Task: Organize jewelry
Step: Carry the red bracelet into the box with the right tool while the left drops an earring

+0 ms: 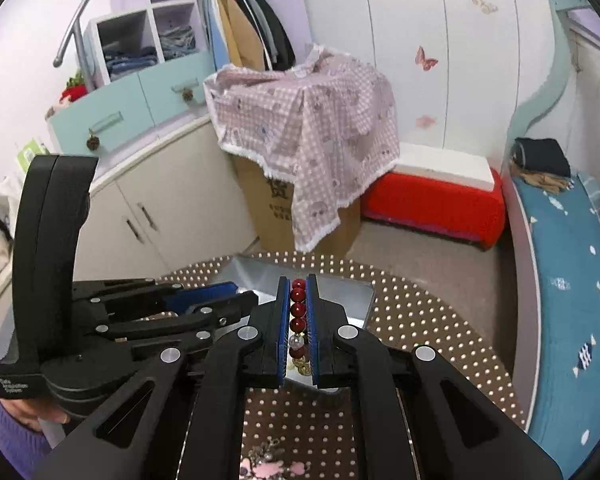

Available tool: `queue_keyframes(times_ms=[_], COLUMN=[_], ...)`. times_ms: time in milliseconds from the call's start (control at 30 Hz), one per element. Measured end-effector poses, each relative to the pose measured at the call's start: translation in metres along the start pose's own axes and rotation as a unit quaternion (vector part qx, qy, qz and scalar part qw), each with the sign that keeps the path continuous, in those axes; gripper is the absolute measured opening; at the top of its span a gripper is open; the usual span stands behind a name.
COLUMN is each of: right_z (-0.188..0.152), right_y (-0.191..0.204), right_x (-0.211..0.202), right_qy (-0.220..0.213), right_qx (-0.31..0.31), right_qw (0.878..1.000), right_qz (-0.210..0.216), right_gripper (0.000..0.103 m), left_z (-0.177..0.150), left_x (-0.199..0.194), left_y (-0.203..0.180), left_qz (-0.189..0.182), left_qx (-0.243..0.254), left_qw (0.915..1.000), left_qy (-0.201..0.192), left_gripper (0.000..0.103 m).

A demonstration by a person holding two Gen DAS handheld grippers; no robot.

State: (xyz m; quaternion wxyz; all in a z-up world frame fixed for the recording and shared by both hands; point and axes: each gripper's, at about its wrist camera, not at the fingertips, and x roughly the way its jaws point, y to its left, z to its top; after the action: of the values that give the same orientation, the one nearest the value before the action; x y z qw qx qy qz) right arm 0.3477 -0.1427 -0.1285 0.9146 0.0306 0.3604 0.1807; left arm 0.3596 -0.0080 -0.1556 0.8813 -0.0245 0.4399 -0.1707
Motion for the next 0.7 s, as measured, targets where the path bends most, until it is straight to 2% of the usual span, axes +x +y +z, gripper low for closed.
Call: queue_keyframes(times_ms=[233,300,367,400,700], right_z=[-0.008,-0.009,-0.011,-0.011,-0.018], right_y=[-0.003,-0.003,-0.004,-0.004,-0.004], right_x=[0.016,0.017,0.02,0.021,0.027], right_qy=[0.014,0.016,0.021,0.022,0.035], right_qx=[0.003,0.005,0.006,0.007,0.011], right_qw=[1.0,1.0,1.0,1.0,0.999], right_qz=[-0.003,-0.001,-0.002,-0.001,-0.004], right_gripper=[0.008,0.008,0.008,0.008,0.009], left_z=[-0.002,-0.002,-0.003,-0.004,-0.008], left_x=[0.01,0.011,0.01,0.009,0.001], left_y=[0.004,0.006,0.007,0.008,0.009], left_qz=[0.005,0.007,0.013,0.014,0.017], left_qx=[-0.006,-0.009,-0.013,-0.017,-0.02], left_qw=[0.9999,0.9999,0.9998,0.9997,0.9997], left_qy=[0.009,0.011,0.009,0.006,0.004], left_gripper=[0.018,0.024,0.043,0.045,0.046])
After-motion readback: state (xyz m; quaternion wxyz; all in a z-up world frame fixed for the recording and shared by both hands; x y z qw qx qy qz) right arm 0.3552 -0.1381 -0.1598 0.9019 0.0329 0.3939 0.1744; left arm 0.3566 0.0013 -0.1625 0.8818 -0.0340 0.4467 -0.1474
